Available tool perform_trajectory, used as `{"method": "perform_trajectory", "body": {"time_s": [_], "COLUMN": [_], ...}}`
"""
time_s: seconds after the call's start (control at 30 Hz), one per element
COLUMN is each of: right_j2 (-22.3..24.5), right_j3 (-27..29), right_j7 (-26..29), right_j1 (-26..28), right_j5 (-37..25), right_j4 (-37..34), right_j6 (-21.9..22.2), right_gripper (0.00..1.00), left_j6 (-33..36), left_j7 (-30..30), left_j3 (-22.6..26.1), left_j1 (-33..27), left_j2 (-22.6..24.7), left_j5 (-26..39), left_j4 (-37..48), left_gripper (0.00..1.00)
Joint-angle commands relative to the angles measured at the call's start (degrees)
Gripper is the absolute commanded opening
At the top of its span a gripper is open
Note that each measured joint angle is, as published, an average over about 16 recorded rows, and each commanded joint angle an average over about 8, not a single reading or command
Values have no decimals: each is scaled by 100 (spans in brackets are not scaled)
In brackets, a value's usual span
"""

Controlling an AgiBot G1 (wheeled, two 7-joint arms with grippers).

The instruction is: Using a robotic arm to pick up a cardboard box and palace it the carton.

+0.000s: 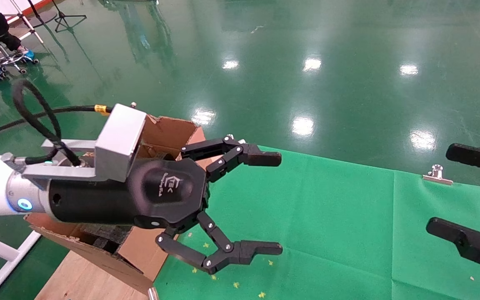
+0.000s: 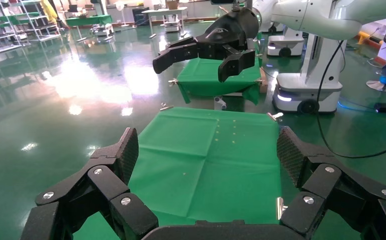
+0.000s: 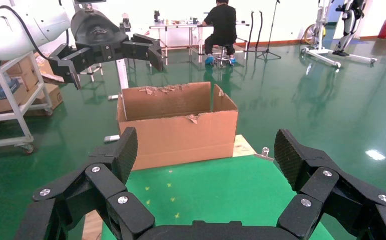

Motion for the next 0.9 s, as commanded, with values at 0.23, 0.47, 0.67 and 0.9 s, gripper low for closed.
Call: {"method": "perform_trajectory", "body": {"time_s": [0.23,0.47,0.67,0.9], "right_j2": [0,0,0,0], "right_j3": [0,0,0,0], "right_j7": [0,0,0,0], "right_j1": [0,0,0,0], "right_j5": [0,0,0,0], "right_j4": [0,0,0,0], "right_j6": [0,0,0,0], "right_gripper": [100,100,100,100], "left_j6": [-15,-20,-23,-26], "left_j7": [-8,-11,-13,-16], "left_j3": [31,44,50,54], "left_j1": [-39,-56,-64,-69], "left_j2": [3,6,7,8], "left_j5": [43,62,71,76], "left_j4": [45,62,71,77], "left_gripper": [100,100,100,100]}}
